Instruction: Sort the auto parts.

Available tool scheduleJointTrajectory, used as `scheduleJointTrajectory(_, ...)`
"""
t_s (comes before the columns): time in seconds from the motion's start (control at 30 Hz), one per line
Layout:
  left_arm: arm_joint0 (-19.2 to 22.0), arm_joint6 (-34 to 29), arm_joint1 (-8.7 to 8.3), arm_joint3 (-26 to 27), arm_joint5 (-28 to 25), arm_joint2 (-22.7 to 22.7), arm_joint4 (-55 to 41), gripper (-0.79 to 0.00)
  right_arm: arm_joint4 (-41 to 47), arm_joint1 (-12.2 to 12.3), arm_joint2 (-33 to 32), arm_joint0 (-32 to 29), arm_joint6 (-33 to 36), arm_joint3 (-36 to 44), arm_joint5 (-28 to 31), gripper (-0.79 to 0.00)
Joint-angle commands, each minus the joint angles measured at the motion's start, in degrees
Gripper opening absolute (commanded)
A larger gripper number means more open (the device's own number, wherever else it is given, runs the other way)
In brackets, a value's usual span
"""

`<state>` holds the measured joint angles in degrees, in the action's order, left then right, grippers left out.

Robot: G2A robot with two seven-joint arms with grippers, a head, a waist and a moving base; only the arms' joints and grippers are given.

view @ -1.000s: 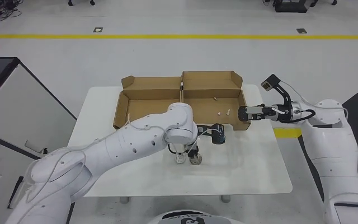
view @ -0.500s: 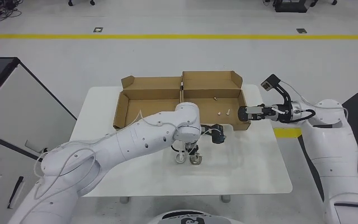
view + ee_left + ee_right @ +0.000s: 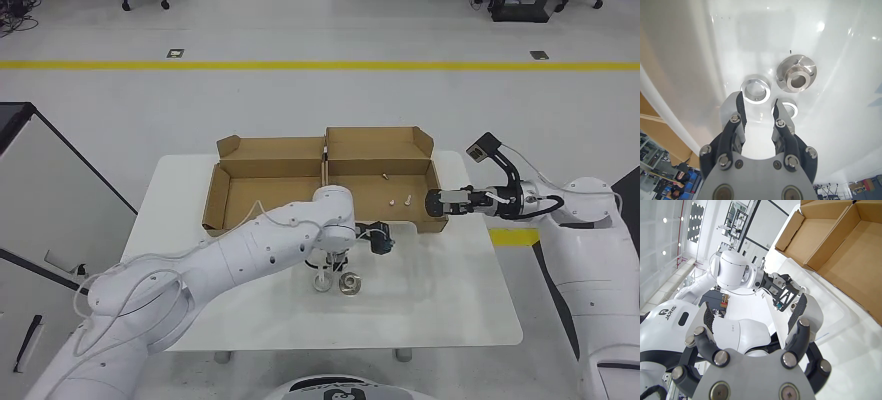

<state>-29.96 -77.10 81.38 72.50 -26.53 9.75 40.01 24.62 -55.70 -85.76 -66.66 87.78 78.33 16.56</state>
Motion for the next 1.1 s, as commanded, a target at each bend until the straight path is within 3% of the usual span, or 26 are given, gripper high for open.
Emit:
scheduleJointTrajectory(0.0, 0.0, 0.7, 0.41, -1.1, 0.7, 0.2, 0.5, -0.416, 0.0, 0.0, 0.0, 0.0, 0.0, 0.0, 0.0, 0.000)
scheduleJointTrajectory(0.17, 0.0, 0.4, 1.21, -2.8, 2.7, 0.4, 2.2, -0.446, 0.0, 0.0, 0.0, 0.0, 0.0, 0.0, 0.0, 0.000)
scheduleJointTrajectory(1.07, -1.0, 0.6, 5.23, -10.0, -1.0, 0.8, 3.3, -0.489, 0.0, 0.0, 0.0, 0.0, 0.0, 0.0, 0.0, 0.000)
